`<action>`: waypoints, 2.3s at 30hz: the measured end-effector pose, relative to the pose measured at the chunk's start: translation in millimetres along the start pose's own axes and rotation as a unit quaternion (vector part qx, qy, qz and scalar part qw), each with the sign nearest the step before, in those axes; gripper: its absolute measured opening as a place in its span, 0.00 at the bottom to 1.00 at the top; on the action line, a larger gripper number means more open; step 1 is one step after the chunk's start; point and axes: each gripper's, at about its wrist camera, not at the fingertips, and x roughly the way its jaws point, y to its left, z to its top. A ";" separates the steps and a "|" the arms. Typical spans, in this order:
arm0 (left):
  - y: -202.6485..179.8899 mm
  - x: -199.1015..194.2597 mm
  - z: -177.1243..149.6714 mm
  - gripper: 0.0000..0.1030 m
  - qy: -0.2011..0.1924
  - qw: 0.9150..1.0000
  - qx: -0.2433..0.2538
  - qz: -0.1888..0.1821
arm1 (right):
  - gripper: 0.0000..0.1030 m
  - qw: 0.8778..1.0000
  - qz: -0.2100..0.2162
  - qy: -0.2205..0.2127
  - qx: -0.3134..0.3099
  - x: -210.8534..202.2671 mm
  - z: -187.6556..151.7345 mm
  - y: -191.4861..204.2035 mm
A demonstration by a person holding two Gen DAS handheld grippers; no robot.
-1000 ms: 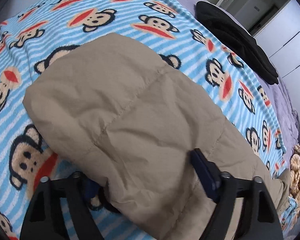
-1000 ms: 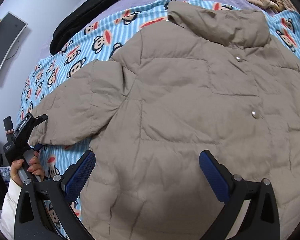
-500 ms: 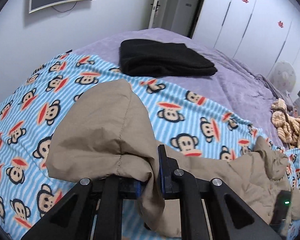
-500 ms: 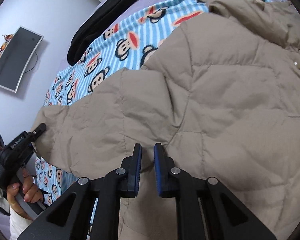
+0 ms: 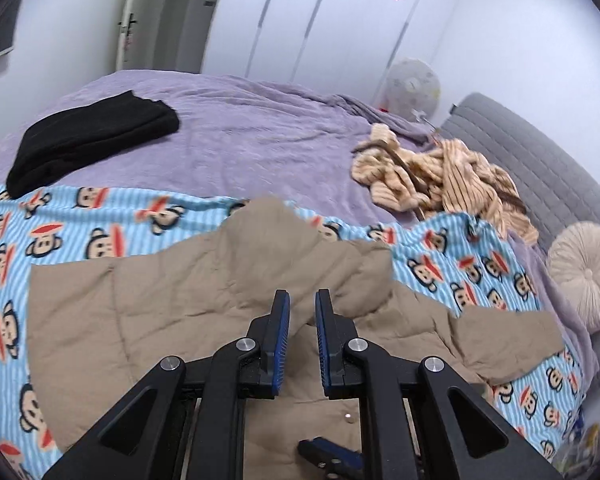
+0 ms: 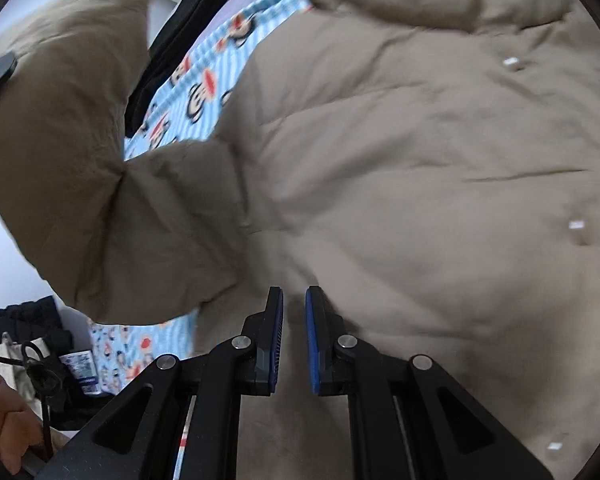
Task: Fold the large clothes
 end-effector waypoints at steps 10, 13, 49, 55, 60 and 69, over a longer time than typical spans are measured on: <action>-68.7 107.0 -85.2 0.15 0.147 0.985 0.087 0.038 | 0.11 0.991 -0.095 -0.049 0.080 -74.8 6.8 -134.3; -55.4 104.4 -98.0 0.15 0.170 0.981 0.077 0.045 | 0.10 0.991 -0.070 -0.052 0.098 -71.5 7.3 -145.2; 153.1 59.4 -61.0 0.89 0.095 0.969 -0.021 0.228 | 0.05 0.979 -0.007 -0.099 0.180 -74.1 55.7 -151.8; 170.3 58.5 -58.1 0.91 0.109 0.962 -0.025 0.248 | 0.05 0.977 -0.003 -0.089 0.193 -71.9 37.9 -170.8; 170.6 -3.1 -71.9 0.91 0.120 0.969 -0.018 0.214 | 0.05 0.981 -0.014 -0.081 0.174 -66.9 34.5 -162.3; 145.0 -23.5 -122.7 0.91 0.174 0.965 0.041 0.193 | 0.05 0.979 0.000 -0.079 0.187 -66.9 31.4 -169.5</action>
